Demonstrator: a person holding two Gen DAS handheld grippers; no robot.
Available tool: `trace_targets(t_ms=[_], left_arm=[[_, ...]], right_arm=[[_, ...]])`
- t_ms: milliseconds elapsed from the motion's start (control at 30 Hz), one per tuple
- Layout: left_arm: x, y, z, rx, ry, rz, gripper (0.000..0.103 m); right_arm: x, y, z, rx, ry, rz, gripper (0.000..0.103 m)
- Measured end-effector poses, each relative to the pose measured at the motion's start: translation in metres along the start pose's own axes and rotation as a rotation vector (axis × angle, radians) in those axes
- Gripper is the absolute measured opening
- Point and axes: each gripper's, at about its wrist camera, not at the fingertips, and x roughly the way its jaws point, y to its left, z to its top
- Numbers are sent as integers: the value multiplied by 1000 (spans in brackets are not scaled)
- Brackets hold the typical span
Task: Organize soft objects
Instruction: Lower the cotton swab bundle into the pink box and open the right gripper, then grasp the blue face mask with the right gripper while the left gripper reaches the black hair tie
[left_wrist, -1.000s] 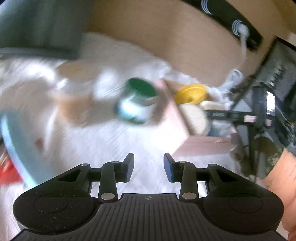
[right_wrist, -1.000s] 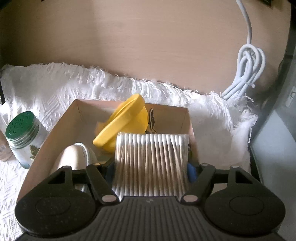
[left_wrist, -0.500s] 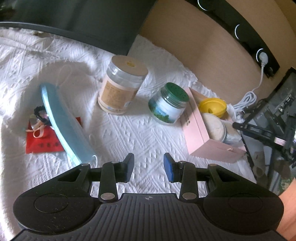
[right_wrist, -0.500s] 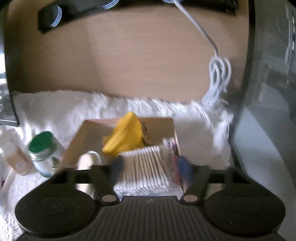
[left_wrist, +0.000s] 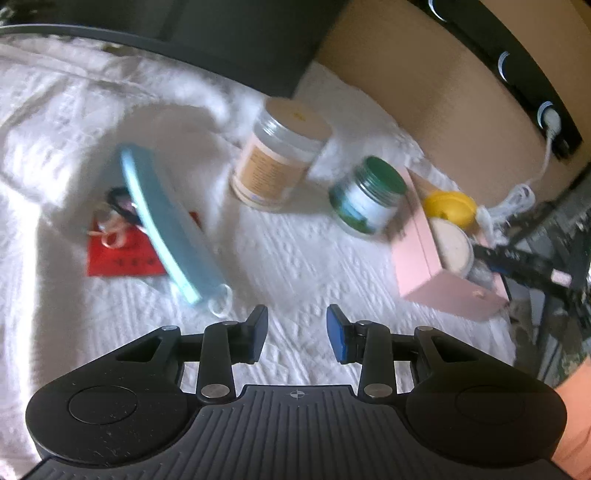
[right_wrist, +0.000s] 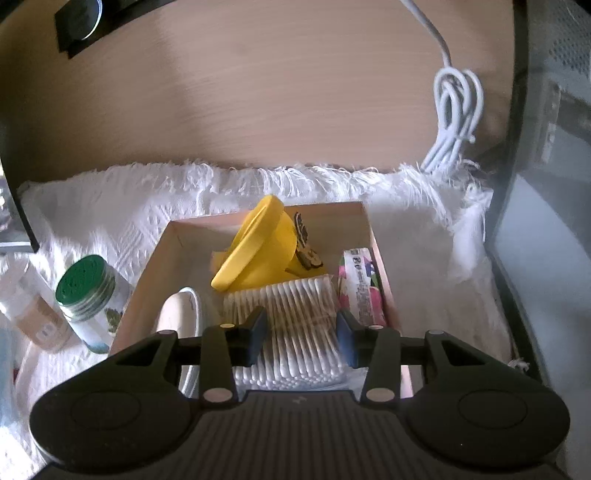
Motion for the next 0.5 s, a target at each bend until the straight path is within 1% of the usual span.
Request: trace_targets(t_ms=[67,100,167,233,267,300,367,500], left_arm=[[-4,5,5,-8,-18,26,38],[-7,9,9,-14,-28,42,38],[-10,16,13,-27,-43,84,38],[-13,25,17,-37,-59,132,38],[-14,31,19,-47,-68,156,38],[-15,38,20,-67,-77,179,38],[-18,54,22,-129,-96,217,38],[-23,82,24,-240,-134,279,38]], right_arm=[[-7,5,1,-27,-13,-33,43],[-12,8,1,-35,-30,-41,45],[-27,16,-1,-57,-67,-44,64],[-45,28,-4,-96,-113,-44,74],[-51,35,-6,-120,-131,-44,77],[-57,43,-9,-146,-142,-41,78],[-63,59,-15,-184,-134,-16,79],[-62,89,-27,-219,-72,54,79]])
